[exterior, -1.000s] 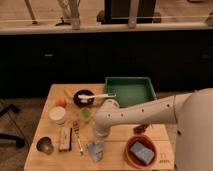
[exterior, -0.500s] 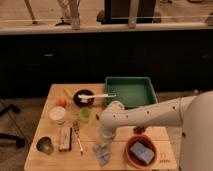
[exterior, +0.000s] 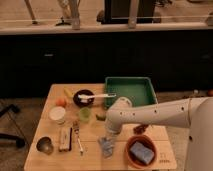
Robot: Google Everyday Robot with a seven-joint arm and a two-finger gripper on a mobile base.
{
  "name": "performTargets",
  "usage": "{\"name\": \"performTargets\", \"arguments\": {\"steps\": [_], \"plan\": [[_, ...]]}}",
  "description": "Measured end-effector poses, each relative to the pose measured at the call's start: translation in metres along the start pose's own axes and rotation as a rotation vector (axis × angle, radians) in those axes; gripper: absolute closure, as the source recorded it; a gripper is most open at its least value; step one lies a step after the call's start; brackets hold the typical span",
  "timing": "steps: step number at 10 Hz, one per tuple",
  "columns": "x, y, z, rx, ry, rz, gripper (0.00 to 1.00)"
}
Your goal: Wipe table surface with towel
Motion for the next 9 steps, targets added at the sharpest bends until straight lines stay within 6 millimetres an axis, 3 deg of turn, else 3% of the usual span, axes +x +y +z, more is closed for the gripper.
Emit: {"name": "performTargets", "arguments": {"steps": [5, 6, 9], "plan": [[-0.041, -0.016, 0.004, 0.028, -0.075, -0.091, 1.0], [-0.057, -0.014, 0.005, 0.019, -0.102, -0.13, 1.0], [-0.076, 0.008, 0.011, -0.05, -0.148, -0.202, 1.0]]}}
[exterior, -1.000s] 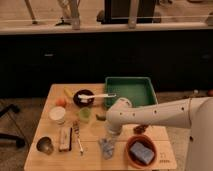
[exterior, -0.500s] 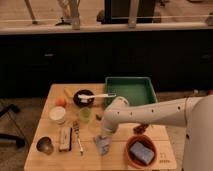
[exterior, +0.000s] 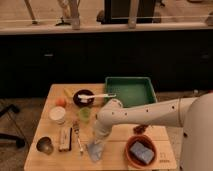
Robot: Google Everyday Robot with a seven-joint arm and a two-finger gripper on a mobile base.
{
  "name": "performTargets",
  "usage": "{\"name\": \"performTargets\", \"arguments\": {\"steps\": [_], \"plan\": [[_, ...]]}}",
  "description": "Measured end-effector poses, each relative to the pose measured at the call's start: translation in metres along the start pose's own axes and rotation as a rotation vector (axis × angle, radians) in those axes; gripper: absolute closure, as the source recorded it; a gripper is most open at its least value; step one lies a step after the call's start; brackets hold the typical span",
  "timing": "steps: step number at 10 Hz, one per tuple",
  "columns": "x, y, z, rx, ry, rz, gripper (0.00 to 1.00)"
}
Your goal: Wipe table surface with towel
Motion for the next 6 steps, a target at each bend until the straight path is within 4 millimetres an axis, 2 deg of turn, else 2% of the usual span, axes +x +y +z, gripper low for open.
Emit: {"name": "performTargets", "arguments": {"steps": [1, 3, 6], "plan": [[-0.002, 0.007, 0.002, -0.02, -0.006, -0.01, 1.0], [0.007, 0.02, 0.001, -0.036, -0.001, 0.002, 1.0], [0.038, 0.033, -0.015, -0.008, 0.039, 0.061, 1.0]]}}
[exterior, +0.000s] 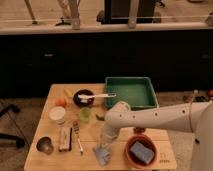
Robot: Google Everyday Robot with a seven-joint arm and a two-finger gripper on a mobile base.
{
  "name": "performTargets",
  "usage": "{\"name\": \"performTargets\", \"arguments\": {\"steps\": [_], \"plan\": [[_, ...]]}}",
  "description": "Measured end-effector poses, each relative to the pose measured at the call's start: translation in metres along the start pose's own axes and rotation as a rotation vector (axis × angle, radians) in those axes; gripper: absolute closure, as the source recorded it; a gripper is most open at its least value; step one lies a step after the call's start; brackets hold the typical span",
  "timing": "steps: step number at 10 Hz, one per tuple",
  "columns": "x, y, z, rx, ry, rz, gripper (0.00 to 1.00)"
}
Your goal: Wipe table surface with towel
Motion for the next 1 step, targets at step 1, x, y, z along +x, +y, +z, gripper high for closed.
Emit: {"name": "performTargets", "arguments": {"steps": [1], "plan": [[0.0044, -0.0021, -0.0028, 0.014, 0.008, 0.012, 1.0]]}}
